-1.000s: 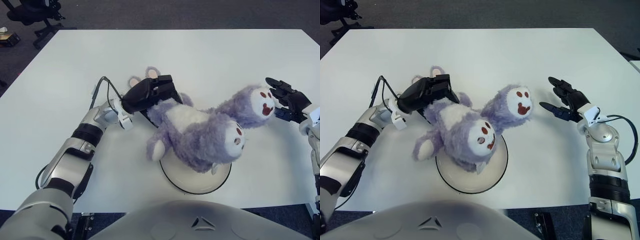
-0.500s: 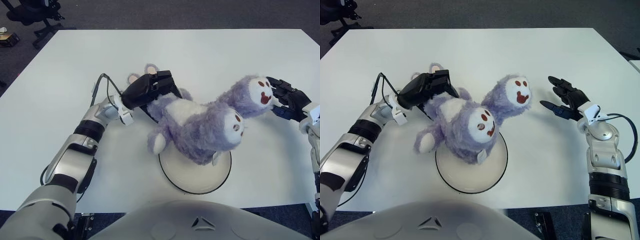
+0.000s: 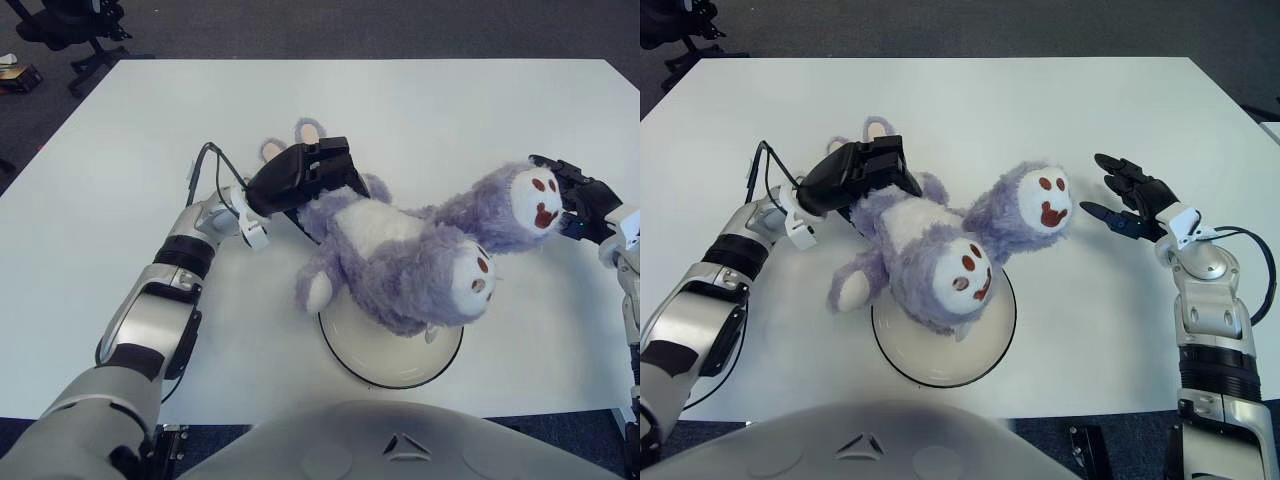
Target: Put the doll into the plate.
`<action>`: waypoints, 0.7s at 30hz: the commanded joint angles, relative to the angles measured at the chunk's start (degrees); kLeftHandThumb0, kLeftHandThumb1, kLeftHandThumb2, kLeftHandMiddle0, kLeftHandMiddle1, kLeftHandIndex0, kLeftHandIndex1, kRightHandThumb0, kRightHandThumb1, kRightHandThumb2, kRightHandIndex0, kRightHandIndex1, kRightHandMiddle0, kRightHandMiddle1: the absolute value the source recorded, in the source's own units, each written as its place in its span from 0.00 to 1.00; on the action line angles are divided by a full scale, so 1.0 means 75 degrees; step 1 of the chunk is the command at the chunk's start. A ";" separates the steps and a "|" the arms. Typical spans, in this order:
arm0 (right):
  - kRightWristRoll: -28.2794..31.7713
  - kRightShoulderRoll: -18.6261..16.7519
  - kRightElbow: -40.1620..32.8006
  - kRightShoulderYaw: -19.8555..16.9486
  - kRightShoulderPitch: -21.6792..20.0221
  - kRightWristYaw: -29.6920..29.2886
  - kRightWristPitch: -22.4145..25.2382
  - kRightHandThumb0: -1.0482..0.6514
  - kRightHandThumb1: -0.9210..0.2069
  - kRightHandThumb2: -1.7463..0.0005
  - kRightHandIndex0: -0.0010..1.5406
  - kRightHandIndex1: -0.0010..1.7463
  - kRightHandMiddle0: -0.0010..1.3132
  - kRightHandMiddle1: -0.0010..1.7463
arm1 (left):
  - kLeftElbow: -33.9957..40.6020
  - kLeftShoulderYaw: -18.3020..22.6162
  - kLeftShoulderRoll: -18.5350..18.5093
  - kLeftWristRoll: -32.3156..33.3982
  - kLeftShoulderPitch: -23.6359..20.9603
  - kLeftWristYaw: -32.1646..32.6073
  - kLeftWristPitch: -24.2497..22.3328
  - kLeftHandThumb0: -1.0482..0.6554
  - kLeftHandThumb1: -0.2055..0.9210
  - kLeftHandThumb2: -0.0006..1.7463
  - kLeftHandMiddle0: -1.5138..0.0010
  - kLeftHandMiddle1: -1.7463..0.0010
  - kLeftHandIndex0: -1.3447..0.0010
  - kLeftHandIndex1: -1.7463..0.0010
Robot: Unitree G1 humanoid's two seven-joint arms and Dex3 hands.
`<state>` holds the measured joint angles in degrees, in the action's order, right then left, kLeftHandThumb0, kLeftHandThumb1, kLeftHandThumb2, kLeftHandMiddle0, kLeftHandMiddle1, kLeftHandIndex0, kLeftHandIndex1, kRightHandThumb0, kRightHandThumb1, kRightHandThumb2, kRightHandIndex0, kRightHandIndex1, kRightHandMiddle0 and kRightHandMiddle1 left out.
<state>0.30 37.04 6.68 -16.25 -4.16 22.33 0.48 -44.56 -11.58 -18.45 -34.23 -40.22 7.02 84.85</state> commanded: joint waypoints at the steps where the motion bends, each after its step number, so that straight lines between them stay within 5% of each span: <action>1: 0.0059 0.0127 -0.0135 -0.0022 -0.0135 0.0059 0.0172 0.20 0.00 0.86 0.18 0.01 0.23 0.02 | -0.0154 0.0004 0.0010 0.0211 -0.0262 0.0001 0.0201 0.61 0.96 0.12 0.58 0.00 0.63 0.00; 8: 0.0051 0.0132 -0.0160 -0.0010 -0.0171 0.0064 0.0324 0.20 0.00 0.86 0.21 0.01 0.25 0.02 | -0.0294 -0.0022 0.0014 0.0216 -0.0339 -0.0061 0.0364 0.59 1.00 0.07 0.60 0.00 0.63 0.00; 11: 0.0047 0.0140 -0.0196 -0.0007 -0.0182 0.0072 0.0401 0.20 0.00 0.86 0.21 0.01 0.25 0.02 | -0.0260 0.0031 0.0015 0.0155 -0.0324 -0.0064 0.0407 0.75 0.95 0.15 0.62 0.13 0.66 0.00; 14: 0.0050 0.0140 -0.0218 -0.0015 -0.0200 0.0073 0.0474 0.20 0.00 0.86 0.22 0.01 0.25 0.02 | -0.0209 0.0116 0.0038 0.0059 -0.0305 -0.0048 0.0499 0.80 0.98 0.12 0.61 0.20 0.67 0.00; 17: 0.0044 0.0133 -0.0218 -0.0020 -0.0222 0.0069 0.0512 0.20 0.00 0.86 0.22 0.01 0.26 0.02 | -0.0250 0.0093 0.0034 0.0087 -0.0341 -0.0076 0.0637 0.68 0.97 0.14 0.65 0.22 0.65 0.14; 21: 0.0031 0.0126 -0.0200 -0.0018 -0.0252 0.0063 0.0528 0.20 0.00 0.85 0.23 0.01 0.27 0.03 | -0.0368 -0.0043 -0.0012 0.0230 -0.0434 -0.0152 0.0847 0.63 0.99 0.12 0.62 0.35 0.67 0.11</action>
<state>0.42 37.14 5.90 -16.25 -5.56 22.75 3.98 -46.93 -11.54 -18.24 -33.91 -41.91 6.54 89.88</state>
